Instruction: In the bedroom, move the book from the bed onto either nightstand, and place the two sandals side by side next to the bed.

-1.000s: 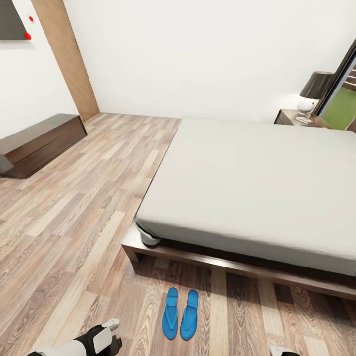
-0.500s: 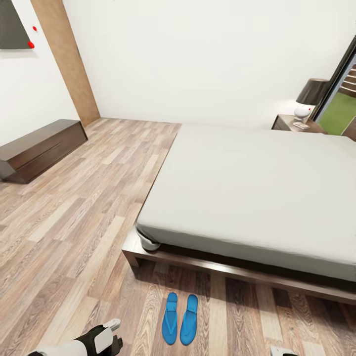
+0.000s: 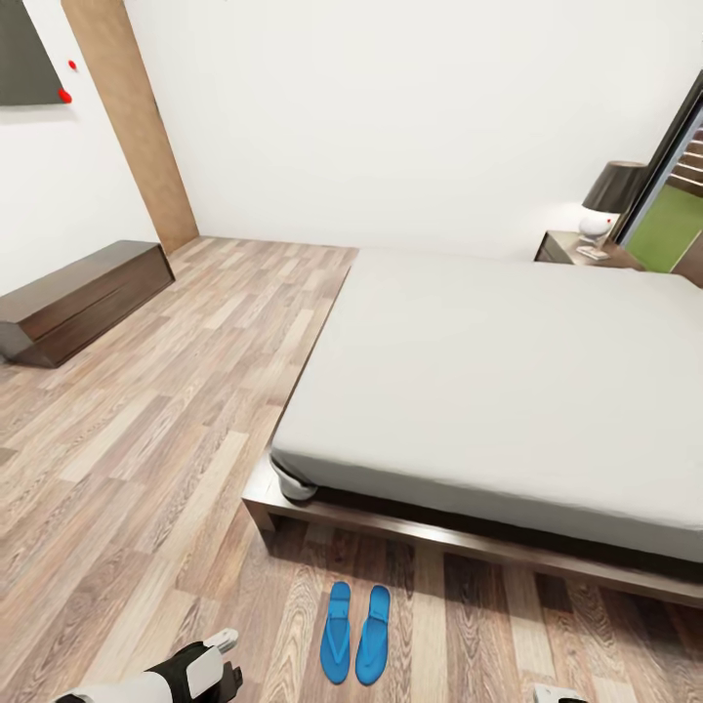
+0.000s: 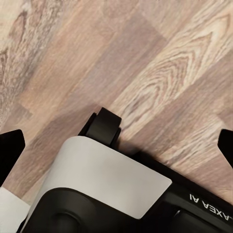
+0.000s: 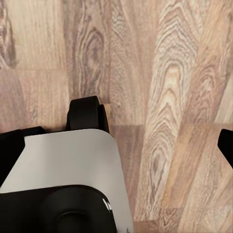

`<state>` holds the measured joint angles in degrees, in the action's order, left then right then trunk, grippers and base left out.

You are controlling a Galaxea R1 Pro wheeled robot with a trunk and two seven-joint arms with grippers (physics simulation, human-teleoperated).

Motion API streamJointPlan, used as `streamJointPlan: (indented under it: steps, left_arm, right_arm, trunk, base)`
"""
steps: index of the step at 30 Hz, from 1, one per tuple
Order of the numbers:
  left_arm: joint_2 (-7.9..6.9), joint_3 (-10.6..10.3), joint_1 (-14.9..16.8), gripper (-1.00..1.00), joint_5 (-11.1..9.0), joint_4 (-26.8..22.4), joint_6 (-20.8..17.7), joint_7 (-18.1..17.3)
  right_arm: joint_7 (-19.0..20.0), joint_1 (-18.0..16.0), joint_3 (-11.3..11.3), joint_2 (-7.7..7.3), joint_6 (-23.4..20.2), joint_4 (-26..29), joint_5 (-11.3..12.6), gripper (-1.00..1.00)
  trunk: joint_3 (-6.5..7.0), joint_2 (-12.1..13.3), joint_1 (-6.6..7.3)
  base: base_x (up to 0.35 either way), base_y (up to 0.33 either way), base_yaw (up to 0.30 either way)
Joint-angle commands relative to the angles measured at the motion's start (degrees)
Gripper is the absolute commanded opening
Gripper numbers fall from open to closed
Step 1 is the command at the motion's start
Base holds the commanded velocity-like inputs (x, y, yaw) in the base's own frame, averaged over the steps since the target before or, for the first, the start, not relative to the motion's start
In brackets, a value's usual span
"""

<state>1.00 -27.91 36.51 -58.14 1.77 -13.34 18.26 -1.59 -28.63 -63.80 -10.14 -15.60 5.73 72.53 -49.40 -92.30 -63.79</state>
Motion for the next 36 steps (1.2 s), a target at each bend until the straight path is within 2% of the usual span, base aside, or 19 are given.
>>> streamJointPlan:
  steps: [1, 14, 27, 36]
  left_arm:
    - [0.03, -0.48, 0.06, 1.00, -0.40, 0.08, -0.15, 0.11]
    - [-0.03, -0.48, 0.06, 1.00, -0.40, 0.08, 0.01, 0.11]
    - [0.01, -0.48, 0.06, 1.00, -0.40, 0.13, 2.71, 0.11]
    - [0.05, -0.48, 0.06, 1.00, -0.40, 0.10, 2.86, 0.11]
  right_arm:
    - [-0.17, -0.02, -0.36, -0.06, -0.22, 0.16, 0.33, 1.00]
    - [-0.17, -0.02, -0.36, -0.06, -0.22, 0.16, 0.33, 1.00]
    - [-0.30, -0.02, -0.29, -0.02, -0.22, 0.16, 0.33, 1.00]
    - [-0.34, 0.04, -0.29, 0.02, -0.16, 0.16, 0.33, 1.00]
  trunk:
    - [0.15, 0.40, 0.23]
    - [2.48, 5.61, 3.09]
    - [4.82, 10.82, 5.94]
    - [6.43, 14.43, 7.92]
  base:
    - [0.000, 0.000, 0.000]
    - [0.000, 0.000, 0.000]
    - [0.000, 0.000, 0.000]
    - [0.000, 0.000, 0.000]
